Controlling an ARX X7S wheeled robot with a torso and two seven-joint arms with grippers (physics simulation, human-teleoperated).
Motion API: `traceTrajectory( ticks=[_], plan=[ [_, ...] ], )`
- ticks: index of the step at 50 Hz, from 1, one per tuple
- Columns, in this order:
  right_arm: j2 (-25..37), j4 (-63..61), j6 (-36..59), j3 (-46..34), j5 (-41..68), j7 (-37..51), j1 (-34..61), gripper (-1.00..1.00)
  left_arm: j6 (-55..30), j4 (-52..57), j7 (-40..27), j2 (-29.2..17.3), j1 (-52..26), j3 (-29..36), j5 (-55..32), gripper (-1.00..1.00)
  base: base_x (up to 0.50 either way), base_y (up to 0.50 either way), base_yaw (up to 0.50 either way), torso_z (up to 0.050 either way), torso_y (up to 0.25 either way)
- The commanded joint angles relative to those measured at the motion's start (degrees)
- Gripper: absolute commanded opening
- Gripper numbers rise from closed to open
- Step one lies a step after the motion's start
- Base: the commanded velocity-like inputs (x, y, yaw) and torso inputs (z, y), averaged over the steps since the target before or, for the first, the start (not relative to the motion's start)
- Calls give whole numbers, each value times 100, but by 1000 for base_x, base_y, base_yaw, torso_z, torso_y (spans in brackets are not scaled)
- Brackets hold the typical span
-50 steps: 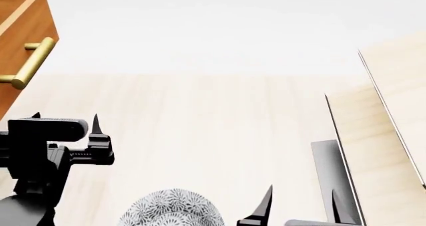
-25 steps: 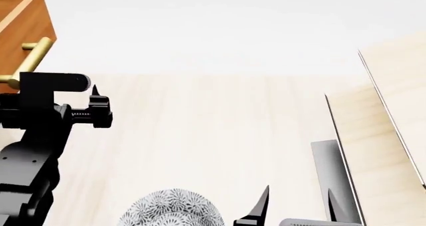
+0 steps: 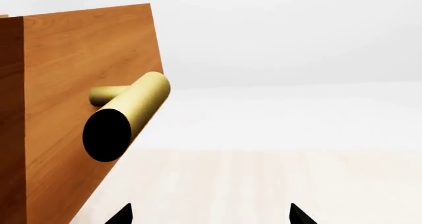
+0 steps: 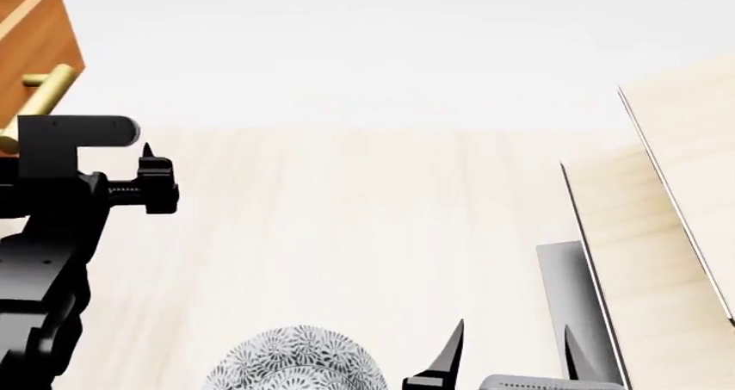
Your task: Close the top drawer of the cabinet.
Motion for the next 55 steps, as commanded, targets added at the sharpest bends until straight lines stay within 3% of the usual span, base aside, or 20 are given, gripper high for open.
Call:
traceTrajectory(
  ticks=[1,55],
  plan=[
    [1,41,2,-21,16,27,26,100,-178,-86,178,-115,-171,-369,153,100,0,0,0,0,0],
    [35,150,73,-113,80,141,151,100,-1389,-90,141,-976,-949,-2140,549,100,0,0,0,0,2]
  ],
)
